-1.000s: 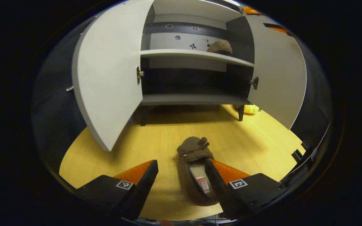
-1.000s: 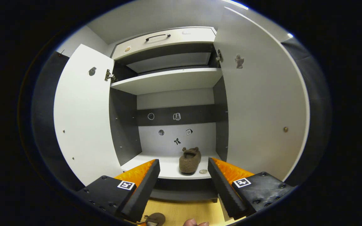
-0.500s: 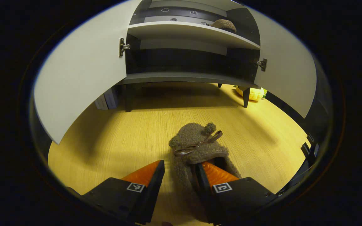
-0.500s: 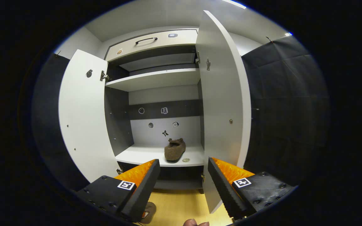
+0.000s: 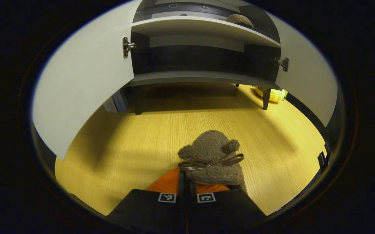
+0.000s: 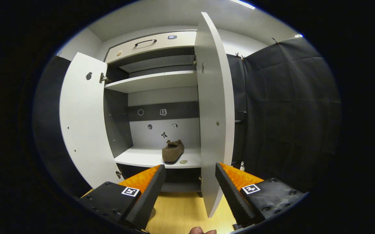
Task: Grab one shoe with the right hand and put it into the shoe cabinet, grab the other shoe with the left hand and put it into the shoe cabinet; then close the right door with the right hand and the left door with the left hand.
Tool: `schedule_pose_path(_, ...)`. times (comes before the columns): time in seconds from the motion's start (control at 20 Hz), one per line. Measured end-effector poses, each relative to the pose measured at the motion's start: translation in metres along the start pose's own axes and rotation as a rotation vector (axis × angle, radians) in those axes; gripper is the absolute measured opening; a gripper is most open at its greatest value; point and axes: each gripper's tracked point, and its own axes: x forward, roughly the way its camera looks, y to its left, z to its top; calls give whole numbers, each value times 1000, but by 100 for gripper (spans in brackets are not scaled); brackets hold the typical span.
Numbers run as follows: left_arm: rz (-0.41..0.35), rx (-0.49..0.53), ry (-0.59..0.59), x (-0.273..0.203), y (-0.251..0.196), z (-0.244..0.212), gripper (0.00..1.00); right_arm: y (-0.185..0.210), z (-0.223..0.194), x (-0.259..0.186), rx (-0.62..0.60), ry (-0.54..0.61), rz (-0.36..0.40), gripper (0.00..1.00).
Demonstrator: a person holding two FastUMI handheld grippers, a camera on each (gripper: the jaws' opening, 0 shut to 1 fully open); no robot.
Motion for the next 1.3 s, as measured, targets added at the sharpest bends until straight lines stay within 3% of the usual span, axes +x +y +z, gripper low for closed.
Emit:
schedule_pose_path(0.35,77,-66,-117,-92,3,94,8,-17,2,-10,12,-5,-13,98)
schedule_pose_path(0.75,60,-165,-267,-174,-7,249,8,-57,-8,-15,33,38,-18,98)
schedule_pose_path(1.0,98,-165,-337,-173,0,339,8,-80,-19,-12,3,66,0,98)
schedule_pose_path(1.3,130,-162,-330,-117,19,416,8,-107,-14,-15,16,62,-23,98)
